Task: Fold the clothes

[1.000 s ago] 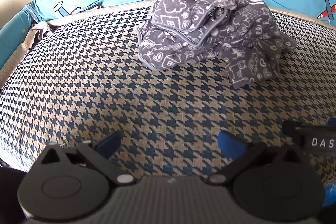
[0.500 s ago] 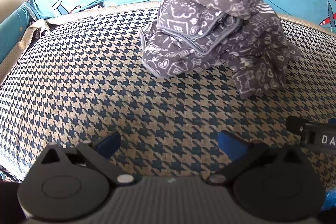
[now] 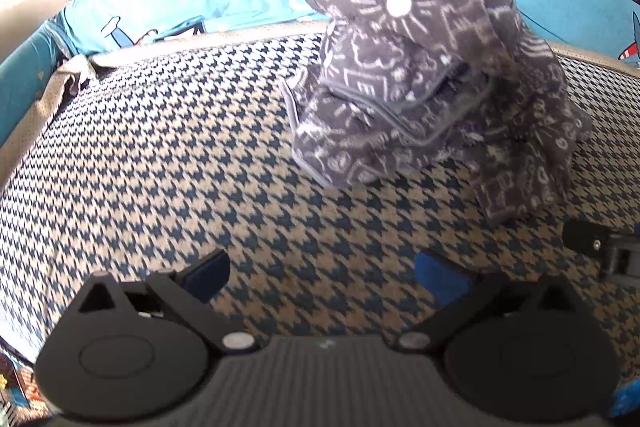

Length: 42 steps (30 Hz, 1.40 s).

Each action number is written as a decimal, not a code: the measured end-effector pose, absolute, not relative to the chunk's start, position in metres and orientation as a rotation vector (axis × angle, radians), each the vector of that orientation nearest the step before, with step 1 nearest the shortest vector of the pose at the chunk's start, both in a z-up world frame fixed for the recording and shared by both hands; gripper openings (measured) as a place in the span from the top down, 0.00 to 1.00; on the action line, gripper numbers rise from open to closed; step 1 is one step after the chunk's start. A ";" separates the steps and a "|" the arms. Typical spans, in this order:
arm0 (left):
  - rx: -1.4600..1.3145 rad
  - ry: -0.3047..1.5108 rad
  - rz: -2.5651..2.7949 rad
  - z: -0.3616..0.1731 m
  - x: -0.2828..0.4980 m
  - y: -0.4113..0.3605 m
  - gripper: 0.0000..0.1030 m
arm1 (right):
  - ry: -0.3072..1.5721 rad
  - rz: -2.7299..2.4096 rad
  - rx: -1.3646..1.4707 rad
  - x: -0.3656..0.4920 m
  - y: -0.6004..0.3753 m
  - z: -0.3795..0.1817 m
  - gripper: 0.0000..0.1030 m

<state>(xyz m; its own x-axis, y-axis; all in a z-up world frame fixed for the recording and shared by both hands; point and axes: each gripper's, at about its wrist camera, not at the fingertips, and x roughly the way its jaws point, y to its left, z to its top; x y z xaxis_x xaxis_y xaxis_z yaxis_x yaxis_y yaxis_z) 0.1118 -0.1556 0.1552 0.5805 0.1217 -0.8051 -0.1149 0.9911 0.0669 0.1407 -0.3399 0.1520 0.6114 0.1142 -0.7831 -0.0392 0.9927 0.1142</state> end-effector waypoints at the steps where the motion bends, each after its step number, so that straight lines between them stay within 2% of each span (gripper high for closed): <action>1: 0.006 0.937 0.137 0.158 0.116 -0.153 0.00 | 0.911 0.088 0.097 0.144 -0.340 0.152 0.01; 16: -0.049 0.795 0.033 0.240 0.171 -0.164 0.00 | 0.869 0.099 0.169 0.182 -0.342 0.165 0.03; 25: -0.064 0.797 0.047 0.231 0.223 -0.165 0.00 | 0.811 0.122 0.226 0.200 -0.347 0.169 0.09; 31: -0.131 0.803 0.159 0.210 0.239 -0.124 0.00 | 0.761 0.150 0.254 0.210 -0.346 0.170 0.20; 36: -0.177 0.848 0.284 0.192 0.241 -0.089 0.00 | 0.776 0.152 0.236 0.224 -0.337 0.161 0.36; 42: -0.197 0.867 0.306 0.186 0.240 -0.072 0.00 | 0.777 0.139 0.245 0.232 -0.329 0.156 0.39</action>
<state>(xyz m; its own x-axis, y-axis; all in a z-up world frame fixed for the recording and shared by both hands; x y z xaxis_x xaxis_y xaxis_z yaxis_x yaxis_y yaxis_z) 0.2403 -0.0721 0.1864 0.6073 0.1838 -0.7729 -0.3422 0.9385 -0.0457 0.2323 -0.3292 0.1560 0.7055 0.2137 -0.6757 -0.0336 0.9625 0.2693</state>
